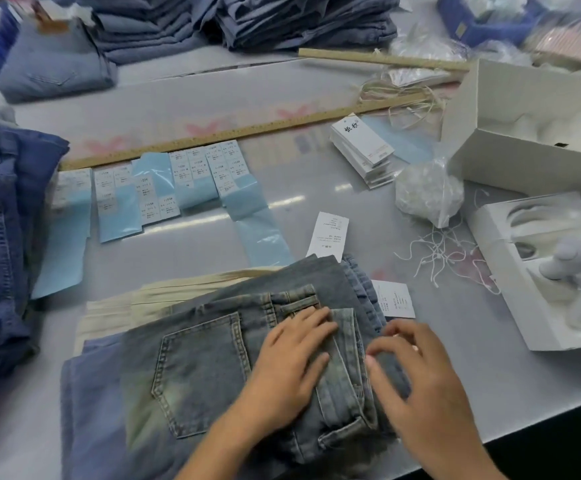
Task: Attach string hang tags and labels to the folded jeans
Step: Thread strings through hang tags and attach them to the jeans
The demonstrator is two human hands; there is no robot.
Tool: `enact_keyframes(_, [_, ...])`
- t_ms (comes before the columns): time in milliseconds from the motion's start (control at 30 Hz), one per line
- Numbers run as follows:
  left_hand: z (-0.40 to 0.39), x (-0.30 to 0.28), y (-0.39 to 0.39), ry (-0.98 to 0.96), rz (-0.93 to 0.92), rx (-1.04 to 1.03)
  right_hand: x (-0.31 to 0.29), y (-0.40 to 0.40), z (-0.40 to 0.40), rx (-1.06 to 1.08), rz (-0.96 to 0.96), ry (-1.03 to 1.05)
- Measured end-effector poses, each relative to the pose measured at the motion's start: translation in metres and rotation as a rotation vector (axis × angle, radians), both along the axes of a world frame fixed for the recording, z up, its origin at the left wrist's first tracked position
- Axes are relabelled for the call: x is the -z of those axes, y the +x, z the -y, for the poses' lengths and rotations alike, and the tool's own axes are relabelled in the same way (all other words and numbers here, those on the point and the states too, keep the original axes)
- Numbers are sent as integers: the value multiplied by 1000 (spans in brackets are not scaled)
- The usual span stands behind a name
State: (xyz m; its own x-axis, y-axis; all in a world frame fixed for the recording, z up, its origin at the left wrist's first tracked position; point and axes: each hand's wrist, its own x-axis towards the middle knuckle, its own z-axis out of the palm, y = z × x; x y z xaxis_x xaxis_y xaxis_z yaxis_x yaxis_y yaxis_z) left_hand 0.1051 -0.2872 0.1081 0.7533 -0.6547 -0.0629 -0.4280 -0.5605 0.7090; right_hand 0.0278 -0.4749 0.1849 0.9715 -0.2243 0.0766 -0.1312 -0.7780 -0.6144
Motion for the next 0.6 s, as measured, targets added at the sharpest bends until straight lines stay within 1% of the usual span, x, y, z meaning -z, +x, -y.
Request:
enact_keyframes(33, [3, 7, -9, 3, 92, -24, 1, 0, -8, 26, 146, -14])
enact_keyframes(67, [4, 14, -15, -30, 147, -66, 4, -1, -16, 0, 223, -3])
enact_keyframes(100, [4, 19, -18, -64, 189, -122, 10, -5, -22, -86, 231, -21])
enact_keyframes(133, [4, 22, -20, -70, 230, -188, 17, -9, -27, -202, 169, -113])
enact_keyframes(200, [4, 26, -21, 9, 311, -268, 31, -18, -27, -390, -114, -362])
enact_keyframes(233, [5, 26, -22, 61, 336, -263, 36, -22, -22, -430, -228, -396])
enact_keyframes(267, [7, 25, -23, 93, 342, -249, 40, -23, -17, -439, -283, -373])
enact_keyframes(300, [9, 24, -22, 100, 345, -251, 43, -23, -11, -442, -291, -298])
enact_keyframes(367, [12, 21, -14, 62, 353, -279, 48, -16, 0, -380, -274, -16])
enact_keyframes(400, [14, 18, -9, 30, 377, -295, 49, -10, 6, -309, -239, 103])
enact_keyframes(467, [22, 13, 3, -46, 418, -326, 51, 10, 21, -95, -115, 275])
enact_keyframes(533, [37, 9, 18, -34, 424, -309, 63, 38, 47, 120, -44, 357])
enact_keyframes(600, [51, 10, 27, 61, 412, -262, 84, 69, 80, 283, -46, 309])
